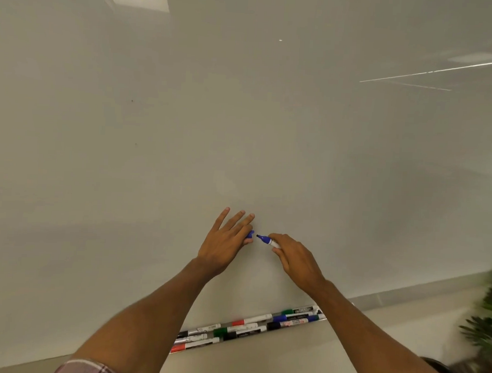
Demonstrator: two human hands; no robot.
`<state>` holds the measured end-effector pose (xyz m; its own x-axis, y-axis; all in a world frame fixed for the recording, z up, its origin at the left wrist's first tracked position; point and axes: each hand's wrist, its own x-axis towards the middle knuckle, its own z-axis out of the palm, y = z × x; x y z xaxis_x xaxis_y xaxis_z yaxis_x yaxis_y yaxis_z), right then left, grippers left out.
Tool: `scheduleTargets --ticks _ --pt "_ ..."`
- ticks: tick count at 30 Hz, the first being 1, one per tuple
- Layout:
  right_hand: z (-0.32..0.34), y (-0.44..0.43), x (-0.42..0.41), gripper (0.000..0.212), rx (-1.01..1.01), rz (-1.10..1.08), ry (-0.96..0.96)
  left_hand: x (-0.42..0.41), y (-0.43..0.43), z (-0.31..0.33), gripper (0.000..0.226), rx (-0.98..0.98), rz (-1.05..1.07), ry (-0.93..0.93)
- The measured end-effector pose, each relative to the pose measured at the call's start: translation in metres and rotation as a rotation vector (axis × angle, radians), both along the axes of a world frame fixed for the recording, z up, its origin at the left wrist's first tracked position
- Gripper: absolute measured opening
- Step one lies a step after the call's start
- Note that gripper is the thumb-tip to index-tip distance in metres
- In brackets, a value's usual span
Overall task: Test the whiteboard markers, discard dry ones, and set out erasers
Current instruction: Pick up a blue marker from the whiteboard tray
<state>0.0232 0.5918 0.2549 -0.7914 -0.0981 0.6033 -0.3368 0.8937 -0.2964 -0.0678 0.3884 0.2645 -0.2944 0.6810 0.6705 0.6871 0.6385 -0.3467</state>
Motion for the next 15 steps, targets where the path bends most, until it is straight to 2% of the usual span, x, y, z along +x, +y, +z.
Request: scheduleTargets --ticks 7,12,15 --pt "-0.013 -0.011 0.030 0.032 0.027 -0.027 -0.006 0.016 -0.001 -0.020 0.052 -0.057 -0.118 -0.043" --pt "-0.020 -0.024 0.054 0.036 0.046 -0.105 -0.141 0.027 0.002 -0.043 0.042 -0.067 -0.215 -0.060" --pt "-0.029 -0.029 0.070 0.035 0.057 -0.172 -0.193 0.042 0.009 -0.056 0.033 -0.055 -0.297 -0.194"
